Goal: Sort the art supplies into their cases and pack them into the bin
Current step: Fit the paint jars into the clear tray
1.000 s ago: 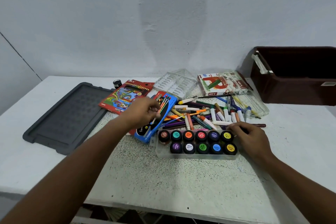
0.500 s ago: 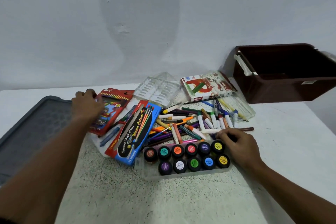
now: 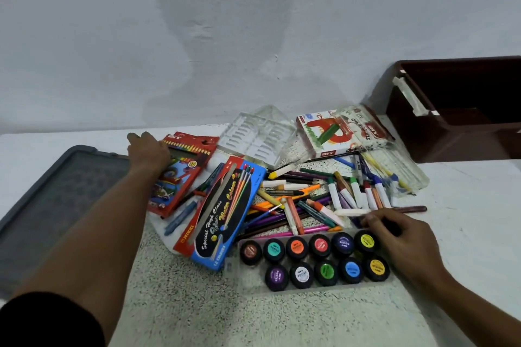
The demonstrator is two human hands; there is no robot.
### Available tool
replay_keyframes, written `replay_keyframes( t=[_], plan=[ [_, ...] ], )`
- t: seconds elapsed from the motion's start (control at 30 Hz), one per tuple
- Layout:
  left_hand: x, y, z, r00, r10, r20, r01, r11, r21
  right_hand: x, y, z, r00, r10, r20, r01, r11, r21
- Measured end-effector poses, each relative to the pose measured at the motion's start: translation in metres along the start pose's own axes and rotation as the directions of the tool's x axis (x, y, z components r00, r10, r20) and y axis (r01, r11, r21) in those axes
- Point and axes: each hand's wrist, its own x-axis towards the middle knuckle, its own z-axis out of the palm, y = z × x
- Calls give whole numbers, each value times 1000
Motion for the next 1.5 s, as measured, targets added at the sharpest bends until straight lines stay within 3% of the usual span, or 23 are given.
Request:
replay_keyframes(
  t=[0.17,0.37,0.63,0.87,1.2,1.4,1.5],
  plan=[
    [4,2,0,997,-58,-41,57,997,-43,0,-1,-2,1000,-25,5,25,999,-26],
    [13,-6,5,992,8,-129,-12,1000,-25,4,3,0,999,-51,15,52,996,-78],
    [-8,15,-3,904,277,-325,-337,931,-142,5,9,0,998,-57,7,57,994,-93],
    [-51,44,-2,924,326,-202,-371,893,-254,4,6,-2,998,-63,21,65,994,-93],
    [-119,43,-17,872,442,-211,-490,786,-376,1,4,-3,997,-80,21,82,995,-60],
    [-173,43,-29,836,533,-130,-511,669,-540,-3,5,-6,990,-126,62,126,992,-3],
    [-188,36,-27,808,587,-55,-528,680,-509,-7,8,-7,987,-148,64,144,988,55]
  ],
)
